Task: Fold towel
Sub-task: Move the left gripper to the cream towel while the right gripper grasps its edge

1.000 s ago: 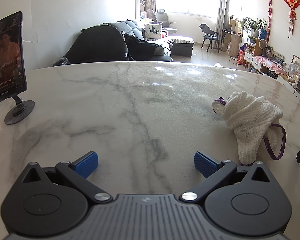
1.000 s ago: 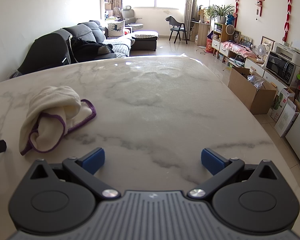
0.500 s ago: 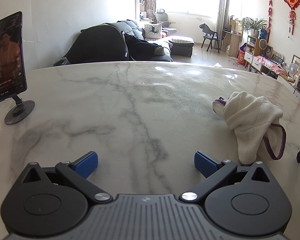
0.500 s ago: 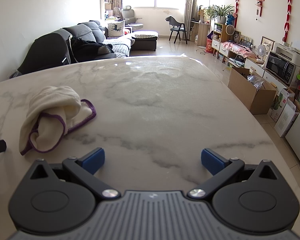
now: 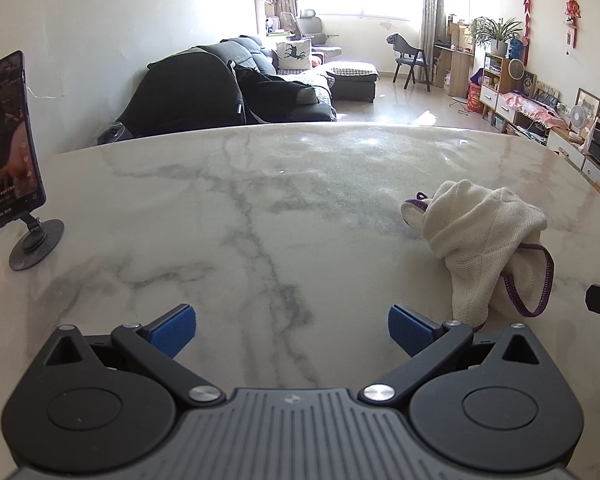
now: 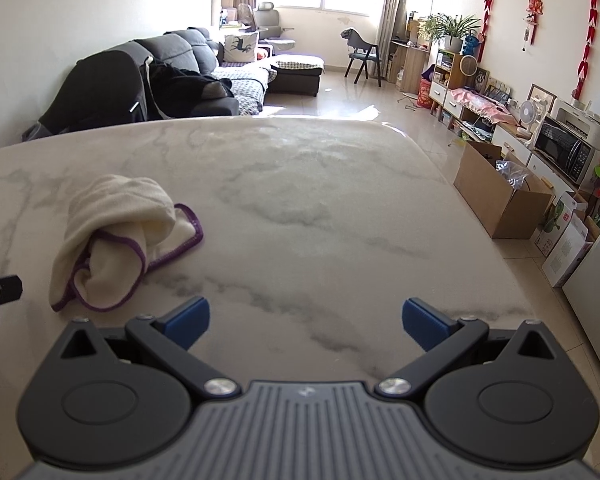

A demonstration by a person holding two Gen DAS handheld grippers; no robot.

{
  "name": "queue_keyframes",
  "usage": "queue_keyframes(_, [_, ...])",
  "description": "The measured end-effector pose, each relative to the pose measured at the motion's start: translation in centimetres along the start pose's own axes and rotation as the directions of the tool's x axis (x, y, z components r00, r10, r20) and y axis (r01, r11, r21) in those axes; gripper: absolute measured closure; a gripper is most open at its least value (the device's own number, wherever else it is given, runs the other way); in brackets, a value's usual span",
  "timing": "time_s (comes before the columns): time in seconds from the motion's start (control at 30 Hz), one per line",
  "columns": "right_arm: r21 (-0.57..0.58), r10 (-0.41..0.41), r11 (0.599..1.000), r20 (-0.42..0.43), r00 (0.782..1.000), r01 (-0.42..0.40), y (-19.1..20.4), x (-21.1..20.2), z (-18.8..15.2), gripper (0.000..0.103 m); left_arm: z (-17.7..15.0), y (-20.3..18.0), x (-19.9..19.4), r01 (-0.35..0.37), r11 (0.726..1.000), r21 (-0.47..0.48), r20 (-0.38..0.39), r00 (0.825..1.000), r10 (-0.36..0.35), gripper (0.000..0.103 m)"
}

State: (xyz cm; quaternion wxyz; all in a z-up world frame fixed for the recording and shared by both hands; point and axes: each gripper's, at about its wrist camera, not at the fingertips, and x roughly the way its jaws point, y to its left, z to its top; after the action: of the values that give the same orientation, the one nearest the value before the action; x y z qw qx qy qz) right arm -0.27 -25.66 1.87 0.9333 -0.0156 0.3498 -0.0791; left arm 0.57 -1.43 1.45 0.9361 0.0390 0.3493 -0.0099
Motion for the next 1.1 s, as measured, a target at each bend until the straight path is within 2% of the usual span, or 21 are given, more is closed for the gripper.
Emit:
queue_keyframes(0.23, [-0.046, 0.003, 0.999, -0.011, 1.000, -0.003, 0.8, -0.5, 0.8, 0.000, 0.9, -0.3, 0.0, 0.022, 1.000, -0.004, -0.017, 1.000, -0.022, 0.001])
queue_keyframes(0.57, [-0.068, 0.034, 0.997, -0.011, 0.999, -0.035, 1.2, -1.0, 2.3, 0.000, 1.8, -0.5, -0.1, 0.093, 0.996, -0.014, -0.050, 0.994, -0.094, 0.001])
queue_keyframes(1.1, [-0.060, 0.094, 0.994, -0.007, 0.996, -0.094, 1.7, -0.9, 3.8, 0.000, 3.2, -2.8, -0.4, 0.170, 0.983, 0.066, -0.008, 0.985, -0.170, 0.001])
